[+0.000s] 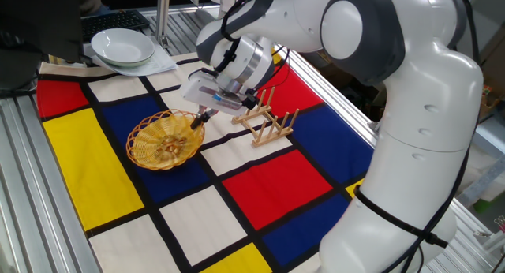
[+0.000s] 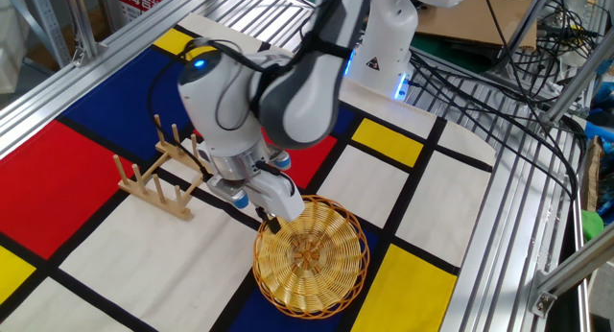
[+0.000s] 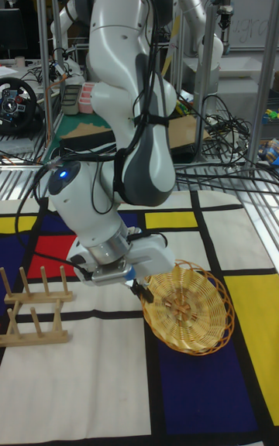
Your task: Take the dish off the dish rack
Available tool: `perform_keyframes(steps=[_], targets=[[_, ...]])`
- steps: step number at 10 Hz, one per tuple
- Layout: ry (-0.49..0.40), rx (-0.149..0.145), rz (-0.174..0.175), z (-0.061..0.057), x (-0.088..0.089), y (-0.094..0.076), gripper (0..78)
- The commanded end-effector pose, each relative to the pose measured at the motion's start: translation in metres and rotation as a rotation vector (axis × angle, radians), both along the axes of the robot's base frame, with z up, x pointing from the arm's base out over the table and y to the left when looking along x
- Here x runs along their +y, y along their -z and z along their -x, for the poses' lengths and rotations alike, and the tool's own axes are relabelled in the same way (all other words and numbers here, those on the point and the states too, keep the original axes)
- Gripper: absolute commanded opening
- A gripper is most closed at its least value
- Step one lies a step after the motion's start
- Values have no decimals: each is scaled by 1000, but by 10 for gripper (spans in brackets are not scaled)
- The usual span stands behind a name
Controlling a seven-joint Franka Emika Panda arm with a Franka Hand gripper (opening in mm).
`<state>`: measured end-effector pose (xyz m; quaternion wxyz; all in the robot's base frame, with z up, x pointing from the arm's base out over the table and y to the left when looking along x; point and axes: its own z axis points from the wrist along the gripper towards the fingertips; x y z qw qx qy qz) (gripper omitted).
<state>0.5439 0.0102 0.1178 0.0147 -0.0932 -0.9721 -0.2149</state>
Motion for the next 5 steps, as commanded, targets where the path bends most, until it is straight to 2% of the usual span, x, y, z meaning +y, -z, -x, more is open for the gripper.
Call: perform_keyframes(steps=[1, 2, 3, 5], targets=[[8, -31, 70, -1, 0, 0, 11], [5, -32, 71, 0, 0, 0, 11], [5, -32, 71, 0, 0, 0, 774], [5, -32, 71, 0, 0, 0, 774]])
